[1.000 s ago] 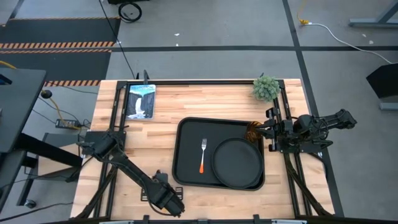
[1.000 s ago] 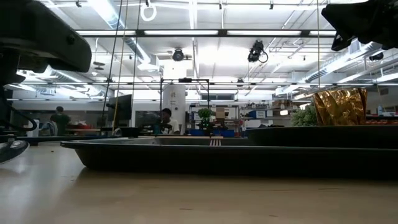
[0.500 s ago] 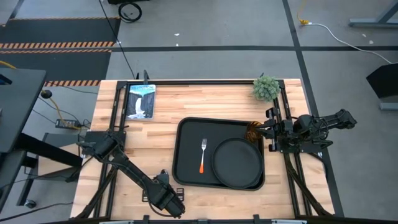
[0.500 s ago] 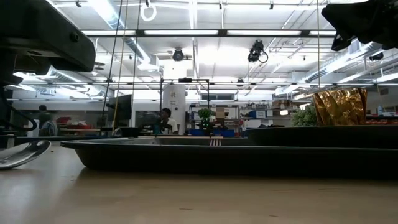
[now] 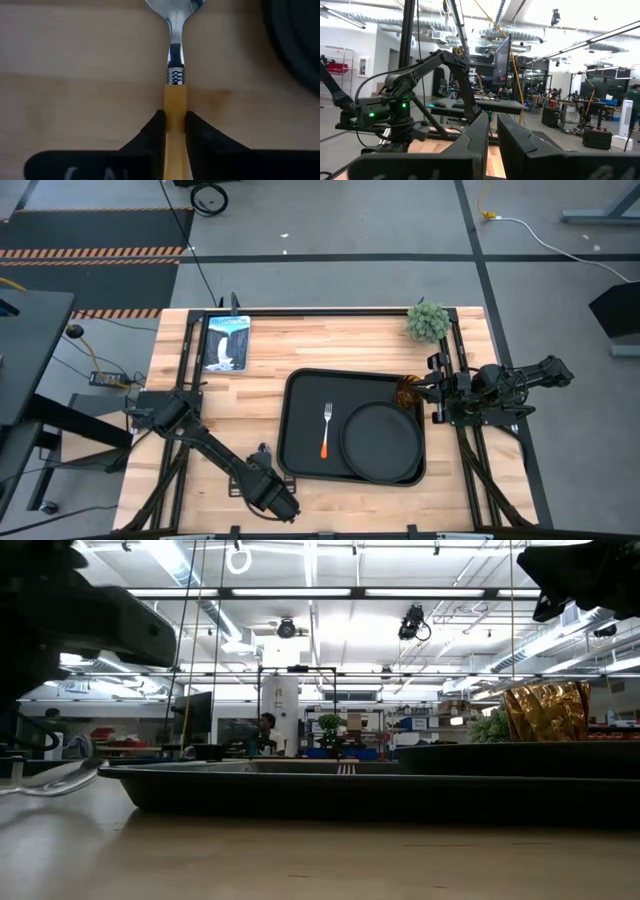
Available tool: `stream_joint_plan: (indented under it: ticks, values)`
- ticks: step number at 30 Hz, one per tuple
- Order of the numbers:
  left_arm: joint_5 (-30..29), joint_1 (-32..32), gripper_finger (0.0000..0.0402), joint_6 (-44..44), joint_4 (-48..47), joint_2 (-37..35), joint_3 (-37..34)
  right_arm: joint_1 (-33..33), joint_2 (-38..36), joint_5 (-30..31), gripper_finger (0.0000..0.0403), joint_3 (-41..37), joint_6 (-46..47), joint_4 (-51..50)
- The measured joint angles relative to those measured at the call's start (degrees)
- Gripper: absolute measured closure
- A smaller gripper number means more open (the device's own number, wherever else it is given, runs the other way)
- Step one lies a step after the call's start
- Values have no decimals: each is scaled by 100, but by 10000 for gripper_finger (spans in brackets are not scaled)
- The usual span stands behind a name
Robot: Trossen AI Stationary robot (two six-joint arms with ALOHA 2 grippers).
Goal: Pick and place plate/cup/fork/spoon on tray
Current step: Put the yellow spoon on the black tray to the left of the orange fork
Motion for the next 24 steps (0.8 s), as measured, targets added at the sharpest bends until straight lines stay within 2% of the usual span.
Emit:
stream_joint_plan:
  ticks: [11, 19, 24]
  values:
    - [-125, 559, 346, 536, -1001, -324, 2, 1, 0, 1, 357, 0, 1, 1]
    - [-1190, 1138, 345, 1314, -952, -826, 13, 0, 0, 1, 357, 0, 1, 1]
    - [-1687, 1558, 345, 2075, -395, -885, 13, 2, 0, 0, 357, 0, -1, 1]
